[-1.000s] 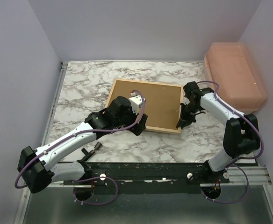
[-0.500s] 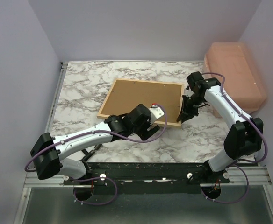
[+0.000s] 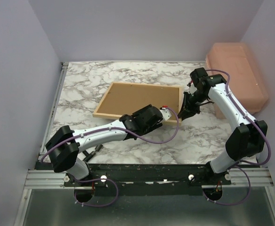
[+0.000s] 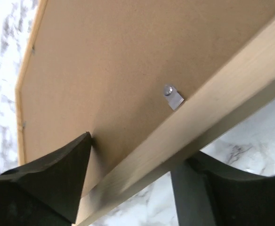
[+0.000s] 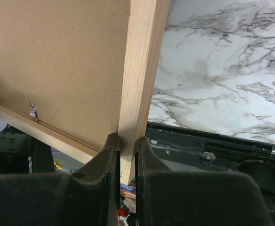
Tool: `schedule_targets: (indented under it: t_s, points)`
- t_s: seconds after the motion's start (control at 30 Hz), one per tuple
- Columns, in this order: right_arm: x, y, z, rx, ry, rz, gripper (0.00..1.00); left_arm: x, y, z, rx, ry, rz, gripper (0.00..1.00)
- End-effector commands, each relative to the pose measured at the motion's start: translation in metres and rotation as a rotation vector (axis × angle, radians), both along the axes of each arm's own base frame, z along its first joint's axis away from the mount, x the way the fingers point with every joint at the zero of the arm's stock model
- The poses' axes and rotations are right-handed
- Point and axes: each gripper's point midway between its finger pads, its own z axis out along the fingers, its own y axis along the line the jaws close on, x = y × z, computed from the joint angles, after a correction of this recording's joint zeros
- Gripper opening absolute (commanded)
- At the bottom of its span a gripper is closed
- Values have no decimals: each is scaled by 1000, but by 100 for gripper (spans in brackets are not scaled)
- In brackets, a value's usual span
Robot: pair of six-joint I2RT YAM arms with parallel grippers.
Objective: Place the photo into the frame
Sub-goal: Turn over the photo frame at the center of the board.
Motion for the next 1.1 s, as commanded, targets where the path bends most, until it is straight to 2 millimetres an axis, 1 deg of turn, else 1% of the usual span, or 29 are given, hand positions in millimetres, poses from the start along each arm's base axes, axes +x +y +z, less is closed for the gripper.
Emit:
schedule_targets:
  t_s: [0.0,0.1,0.13,0.23,0.33,0.37,0.4,0.43,0.47,0.5,0.57,0.63,0.7,0.73,0.83,0.93,0.97,1.0,1.03,1.07]
  points:
    - [-1,19,29,142,-67,51,0,17,6,36,-30,-146,52,60]
    - [0,20,28,148,-66,54,0,18,12,43,-31,-178,64,48]
    - [0,20,29,149,-70,53,1,18,14,45,-33,-187,65,46]
    - [5,20,32,147,-95,53,7,18,18,49,-26,-201,60,33]
    - [13,19,38,135,-148,49,15,18,21,56,-16,-220,58,19]
    - [17,18,43,132,-175,47,25,18,22,58,-12,-224,57,16]
    - [22,18,48,129,-208,46,29,17,23,61,-13,-226,55,13]
    - [28,18,56,131,-256,44,30,16,24,64,-13,-224,50,11]
    - [33,18,66,136,-308,47,37,15,24,67,-16,-220,47,8]
    - [39,20,78,153,-376,51,43,14,25,72,-21,-216,45,7]
    - [50,21,105,176,-505,50,59,10,27,79,-31,-203,37,6]
    - [56,23,129,200,-614,73,74,5,29,88,-50,-192,32,6]
    - [59,26,149,228,-712,96,86,1,32,96,-73,-186,27,5]
    - [59,27,160,242,-766,107,90,-1,33,101,-85,-184,23,5]
    - [62,24,185,247,-915,119,92,-8,38,114,-117,-176,16,4]
    - [61,19,214,250,-1114,125,94,-14,43,124,-140,-163,8,4]
    - [59,18,224,258,-1196,135,94,-17,43,126,-143,-155,1,4]
    - [55,18,228,265,-1264,152,94,-19,44,129,-150,-150,-3,4]
    - [49,18,239,276,-1358,181,95,-20,46,129,-149,-144,-3,3]
    - [43,19,240,285,-1428,218,95,-22,46,131,-154,-137,-7,2]
